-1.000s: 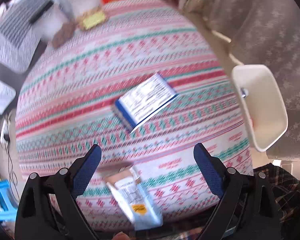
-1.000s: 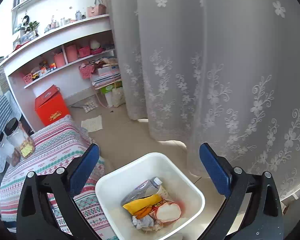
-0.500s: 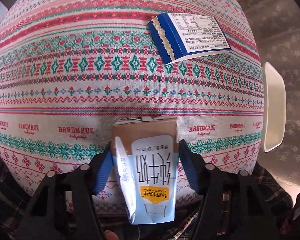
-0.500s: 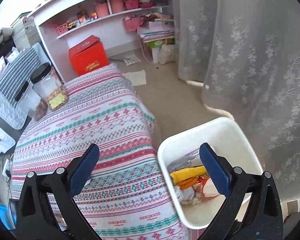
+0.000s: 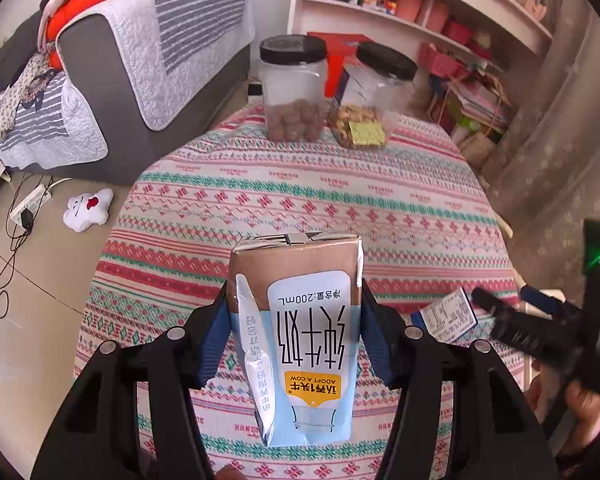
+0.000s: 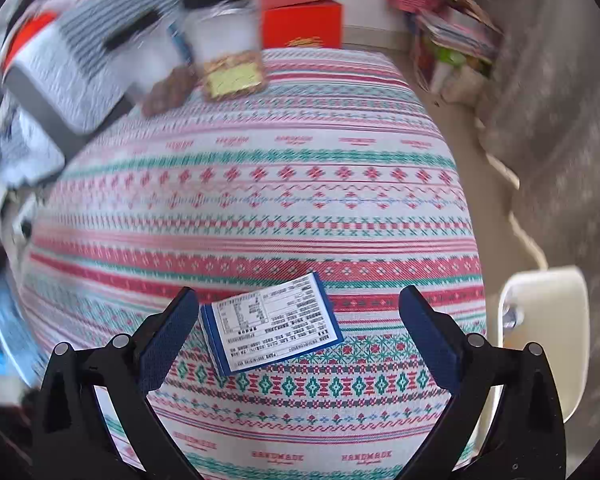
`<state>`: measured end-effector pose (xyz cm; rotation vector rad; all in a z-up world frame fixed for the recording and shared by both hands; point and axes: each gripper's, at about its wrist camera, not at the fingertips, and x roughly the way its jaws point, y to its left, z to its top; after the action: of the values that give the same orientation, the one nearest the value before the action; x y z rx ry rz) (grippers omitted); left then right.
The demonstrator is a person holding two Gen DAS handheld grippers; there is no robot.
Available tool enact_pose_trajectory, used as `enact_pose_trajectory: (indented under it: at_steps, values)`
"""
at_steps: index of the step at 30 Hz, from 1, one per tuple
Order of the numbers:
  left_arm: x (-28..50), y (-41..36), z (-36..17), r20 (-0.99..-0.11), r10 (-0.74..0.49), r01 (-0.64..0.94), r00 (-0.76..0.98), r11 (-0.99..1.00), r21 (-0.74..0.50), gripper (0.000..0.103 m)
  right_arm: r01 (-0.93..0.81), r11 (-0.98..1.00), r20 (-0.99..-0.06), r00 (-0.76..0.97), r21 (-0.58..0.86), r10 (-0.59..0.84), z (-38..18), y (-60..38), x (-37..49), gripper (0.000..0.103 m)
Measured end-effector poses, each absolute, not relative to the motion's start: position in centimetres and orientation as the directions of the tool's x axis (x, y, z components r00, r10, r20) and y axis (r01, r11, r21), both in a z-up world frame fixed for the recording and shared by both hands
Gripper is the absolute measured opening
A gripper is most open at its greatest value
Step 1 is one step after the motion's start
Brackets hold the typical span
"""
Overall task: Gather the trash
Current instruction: 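Lift the milk carton with the left tool while the right tool grasps the blue-white card box, then carry milk carton and card box over the bin and open both tools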
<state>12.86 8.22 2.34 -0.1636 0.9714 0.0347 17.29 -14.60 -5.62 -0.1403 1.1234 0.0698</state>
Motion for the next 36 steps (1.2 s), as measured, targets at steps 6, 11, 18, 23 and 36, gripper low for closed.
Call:
enact_pose_trajectory:
  at_steps: [6, 11, 18, 23, 36]
  values:
    - [14.4, 10.9, 0.3, -0.839, -0.076, -0.165, 0.539, 0.967, -0.193, 0.058, 0.268, 0.94, -0.959, 0.245, 0.209, 0.143, -8.2, -19.9, 18.0, 0.096]
    - [14.9, 10.7, 0.8, -0.817, -0.132, -0.164, 0.562, 0.95, -0.267, 0.058, 0.464, 0.846, -0.96, 0.213, 0.265, 0.183, -9.3, -20.0, 18.1, 0.096]
    - [15.4, 9.6, 0.8, -0.812, -0.122, -0.124, 0.57, 0.965, -0.231, 0.058, 0.51, 0.839, -0.977, 0.185, 0.188, 0.107, -11.6, -17.7, 19.4, 0.086]
    - [15.8, 10.6, 0.5, -0.814, -0.129, -0.143, 0.566, 0.957, -0.251, 0.058, 0.403, 0.896, -0.963, 0.255, 0.185, 0.084, -10.5, -15.5, 20.0, 0.055]
    - [15.6, 11.3, 1.9, -0.735, -0.081, -0.165, 0.673, 0.952, -0.256, 0.058, 0.004, 0.96, -0.71, 0.674, 0.281, 0.206, 0.7, -11.9, 18.4, 0.054]
